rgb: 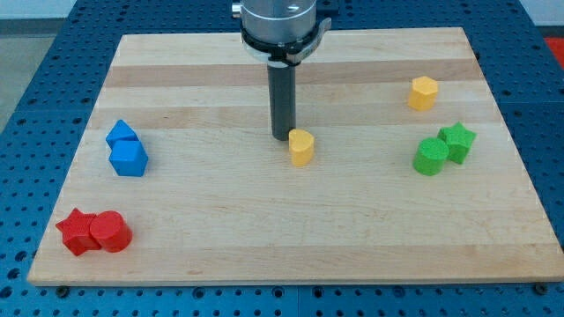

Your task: Move the yellow heart diagonally to the bottom left of the yellow hexagon

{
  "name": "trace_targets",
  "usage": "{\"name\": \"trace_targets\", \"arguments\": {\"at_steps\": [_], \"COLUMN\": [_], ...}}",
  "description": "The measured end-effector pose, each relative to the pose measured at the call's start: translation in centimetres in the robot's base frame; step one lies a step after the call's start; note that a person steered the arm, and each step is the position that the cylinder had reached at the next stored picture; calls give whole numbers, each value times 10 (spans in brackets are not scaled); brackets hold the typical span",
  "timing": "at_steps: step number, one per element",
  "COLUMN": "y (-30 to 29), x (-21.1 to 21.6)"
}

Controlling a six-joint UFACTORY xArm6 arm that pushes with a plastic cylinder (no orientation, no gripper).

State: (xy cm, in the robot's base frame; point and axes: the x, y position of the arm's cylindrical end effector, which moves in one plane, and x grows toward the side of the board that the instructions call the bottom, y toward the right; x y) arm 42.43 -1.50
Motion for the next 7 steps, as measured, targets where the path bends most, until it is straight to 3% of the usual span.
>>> {"name": "trace_targets", "arguments": {"at_steps": [2,3,4,7], "y": [14,37,37,35], "x": [-73,-67,-54,46]}}
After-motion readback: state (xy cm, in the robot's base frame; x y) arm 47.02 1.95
